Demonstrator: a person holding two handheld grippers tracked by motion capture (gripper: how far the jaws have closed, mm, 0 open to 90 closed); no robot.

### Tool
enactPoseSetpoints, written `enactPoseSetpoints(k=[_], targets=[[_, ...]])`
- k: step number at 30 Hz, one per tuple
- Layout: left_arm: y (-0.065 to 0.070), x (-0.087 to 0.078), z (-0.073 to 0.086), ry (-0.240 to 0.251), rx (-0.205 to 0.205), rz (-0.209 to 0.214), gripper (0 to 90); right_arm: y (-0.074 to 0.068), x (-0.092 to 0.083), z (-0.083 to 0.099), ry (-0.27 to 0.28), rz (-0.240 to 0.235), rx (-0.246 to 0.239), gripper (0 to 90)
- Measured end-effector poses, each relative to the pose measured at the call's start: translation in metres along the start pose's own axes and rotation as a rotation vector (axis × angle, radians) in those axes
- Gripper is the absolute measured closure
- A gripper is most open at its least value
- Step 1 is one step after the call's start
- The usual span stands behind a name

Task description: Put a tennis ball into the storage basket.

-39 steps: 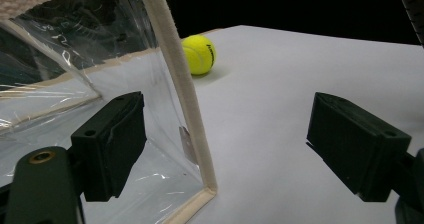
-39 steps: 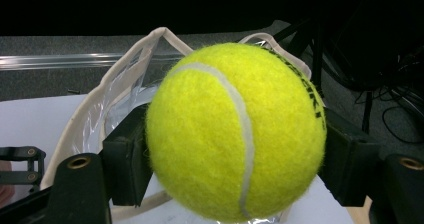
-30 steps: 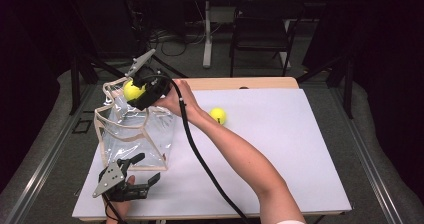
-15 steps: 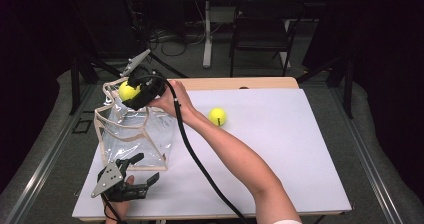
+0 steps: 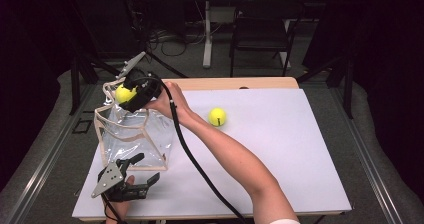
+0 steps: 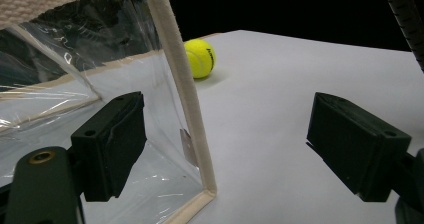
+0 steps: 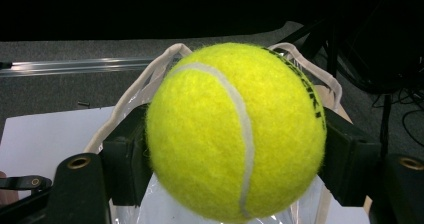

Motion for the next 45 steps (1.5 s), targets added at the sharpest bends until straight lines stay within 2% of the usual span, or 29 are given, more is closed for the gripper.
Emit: enactPoseSetpoints(k=[21, 26, 45], targets=[[0.000, -0.001, -0.001, 0.001, 0.001, 0.000, 15.6, -0.008, 0.010, -0.003, -0.103, -0.034, -0.043, 26.0], [0.000, -0.001, 0.000, 0.002, 0.000, 0.000, 15.6, -0.009, 0.012, -0.001, -0.137, -0.059, -0.047, 25.9], [-0.001, 0.000, -0.001, -0.003, -0.002, 0.005, 15.6, -0.009, 0.012, 0.007, -0.182, -0.115, -0.047, 25.2]])
Point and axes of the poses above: each handheld gripper's, and its own axes: x roughly forward along the jaws, z roughly out of its underside, y roughly to its right, the point moved 2 cm from there along x, roughly forward along the jaws, and after that the axes turned 12 degrees about -y, right-handed, at the moved point
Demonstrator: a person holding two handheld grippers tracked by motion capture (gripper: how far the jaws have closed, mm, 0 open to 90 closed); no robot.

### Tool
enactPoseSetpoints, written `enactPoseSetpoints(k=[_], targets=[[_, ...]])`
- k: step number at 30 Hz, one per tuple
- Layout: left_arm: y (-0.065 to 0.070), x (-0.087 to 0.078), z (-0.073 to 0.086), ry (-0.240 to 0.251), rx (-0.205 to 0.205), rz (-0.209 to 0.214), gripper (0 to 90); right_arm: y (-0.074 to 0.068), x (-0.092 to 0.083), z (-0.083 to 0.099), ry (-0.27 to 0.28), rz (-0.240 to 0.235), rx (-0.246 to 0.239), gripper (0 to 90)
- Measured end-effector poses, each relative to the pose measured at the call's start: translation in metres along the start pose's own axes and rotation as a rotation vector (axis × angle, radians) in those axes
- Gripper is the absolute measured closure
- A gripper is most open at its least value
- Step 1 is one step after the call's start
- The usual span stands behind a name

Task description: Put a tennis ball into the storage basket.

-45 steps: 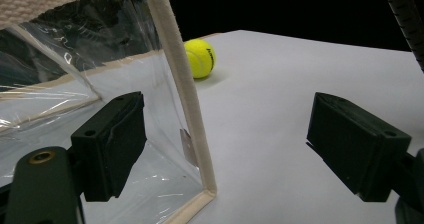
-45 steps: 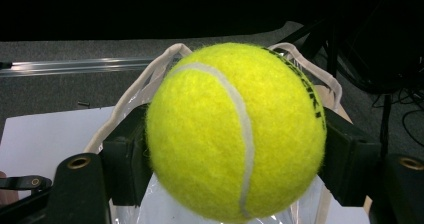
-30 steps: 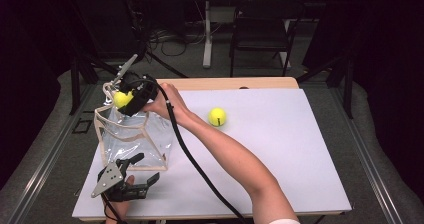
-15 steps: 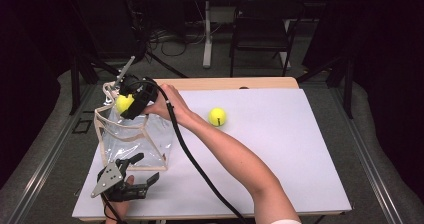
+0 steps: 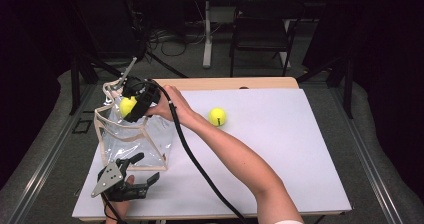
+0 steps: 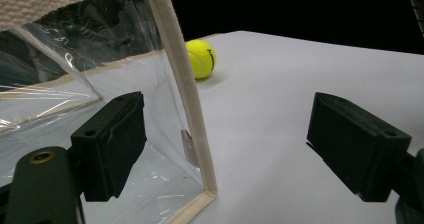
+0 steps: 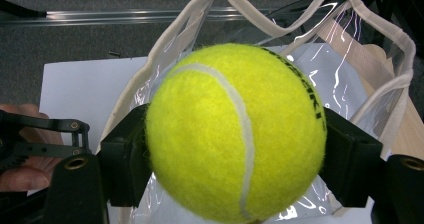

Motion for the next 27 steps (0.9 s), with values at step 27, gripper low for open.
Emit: enactPoseSetpoints(k=[27], targets=[[0.000, 0.000, 0.000, -0.003, 0.006, -0.005, 15.6, 0.000, -0.035, 0.028, 0.118, -0.017, 0.048, 1.2]])
Point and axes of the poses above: each handheld gripper's, and its own axes: x roughly forward along the jaws, z roughly out of its underside, y roughly to its right, the point moved 2 cm from there along x, roughly forward along the jaws, and after that the axes turned 12 degrees about -y, right-handed, at the moved point
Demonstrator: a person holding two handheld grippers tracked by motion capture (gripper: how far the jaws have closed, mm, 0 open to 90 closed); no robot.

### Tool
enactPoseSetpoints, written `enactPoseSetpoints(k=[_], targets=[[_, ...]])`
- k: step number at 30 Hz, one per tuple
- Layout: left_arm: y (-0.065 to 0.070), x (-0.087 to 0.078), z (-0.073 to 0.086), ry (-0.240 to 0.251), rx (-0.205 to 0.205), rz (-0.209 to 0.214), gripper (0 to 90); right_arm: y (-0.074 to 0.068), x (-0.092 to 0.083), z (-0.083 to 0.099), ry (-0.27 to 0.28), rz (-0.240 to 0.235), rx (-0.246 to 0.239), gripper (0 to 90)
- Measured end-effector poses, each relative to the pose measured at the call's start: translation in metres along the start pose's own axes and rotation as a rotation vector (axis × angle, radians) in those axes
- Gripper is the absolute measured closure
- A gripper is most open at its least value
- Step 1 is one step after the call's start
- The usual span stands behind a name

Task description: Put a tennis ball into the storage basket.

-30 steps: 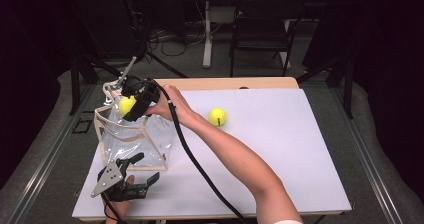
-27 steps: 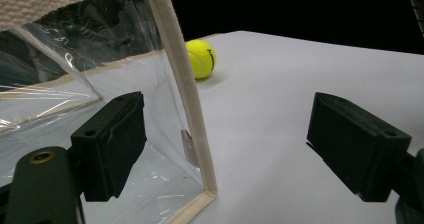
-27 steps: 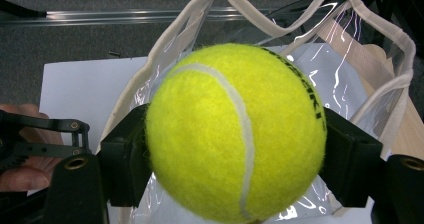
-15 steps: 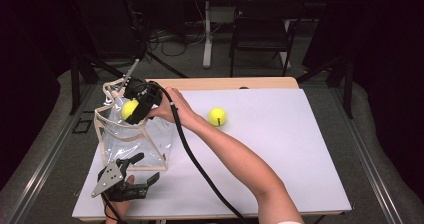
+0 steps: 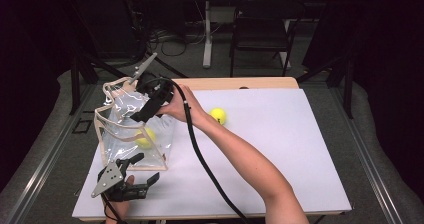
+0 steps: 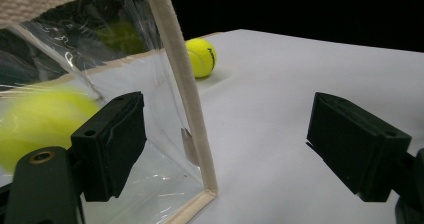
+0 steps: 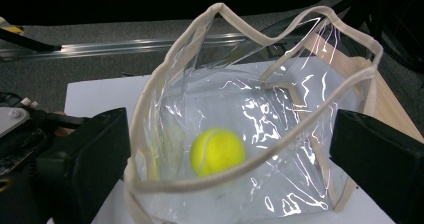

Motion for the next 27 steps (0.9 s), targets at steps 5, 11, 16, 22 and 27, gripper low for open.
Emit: enactPoseSetpoints(k=[5, 11, 16, 22, 27], targets=[[0.001, 0.001, 0.000, -0.005, 0.000, 0.001, 15.6, 0.003, -0.014, 0.014, 0.038, 0.008, 0.015, 0.0], [0.001, 0.002, 0.001, -0.011, 0.002, 0.002, 15.6, 0.007, -0.021, 0.032, 0.053, 0.015, 0.032, 0.0], [0.000, 0.002, 0.001, -0.011, -0.001, 0.002, 15.6, 0.011, -0.022, 0.047, 0.054, 0.018, 0.048, 0.0], [0.000, 0.002, 0.002, -0.013, -0.002, 0.005, 15.6, 0.013, -0.023, 0.063, 0.045, 0.026, 0.068, 0.0], [0.000, 0.002, 0.003, -0.010, -0.008, 0.005, 15.6, 0.014, -0.024, 0.076, 0.024, 0.044, 0.073, 0.0]])
Point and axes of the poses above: each handheld gripper's, and its own axes: x roughly forward along the jaws, z roughly out of its underside, y roughly to its right, the point moved 2 cm from there along x, roughly forward along the jaws, and after that the axes turned 12 degrees about -y, right-handed, at the moved point
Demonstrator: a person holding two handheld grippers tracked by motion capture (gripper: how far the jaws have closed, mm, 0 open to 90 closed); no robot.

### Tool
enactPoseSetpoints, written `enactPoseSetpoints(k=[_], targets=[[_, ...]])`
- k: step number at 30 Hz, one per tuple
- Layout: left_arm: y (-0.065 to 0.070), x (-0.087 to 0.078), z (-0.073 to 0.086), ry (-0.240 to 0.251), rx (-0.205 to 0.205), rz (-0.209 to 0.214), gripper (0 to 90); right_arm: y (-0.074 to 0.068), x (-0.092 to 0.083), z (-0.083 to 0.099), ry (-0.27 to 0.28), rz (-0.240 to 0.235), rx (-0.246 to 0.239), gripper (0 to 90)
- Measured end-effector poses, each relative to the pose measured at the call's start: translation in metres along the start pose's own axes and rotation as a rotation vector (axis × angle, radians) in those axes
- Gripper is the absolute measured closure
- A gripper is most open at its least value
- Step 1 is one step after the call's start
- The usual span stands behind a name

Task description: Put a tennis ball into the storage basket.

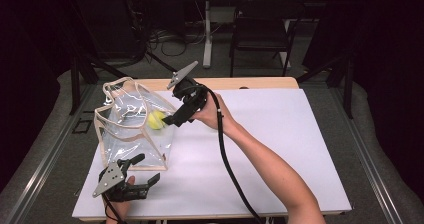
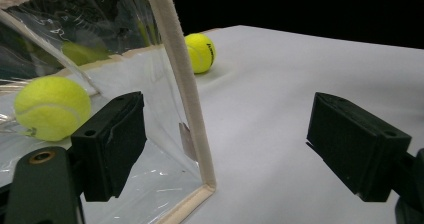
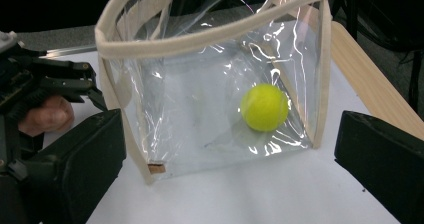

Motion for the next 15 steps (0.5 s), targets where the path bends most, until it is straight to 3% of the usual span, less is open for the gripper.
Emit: enactPoseSetpoints(k=[15], targets=[[0.003, -0.004, 0.000, -0.006, 0.010, -0.008, 15.6, 0.007, 0.005, 0.037, -0.036, 0.023, 0.032, 0.0]])
Point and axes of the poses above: each handheld gripper's, and its own axes: x roughly forward along the jaws, z roughly out of its underside, y roughly to its right, the point moved 2 cm from there along x, roughly forward along the jaws, and after that the axes turned 12 degrees about -y, right-handed, at the moved point
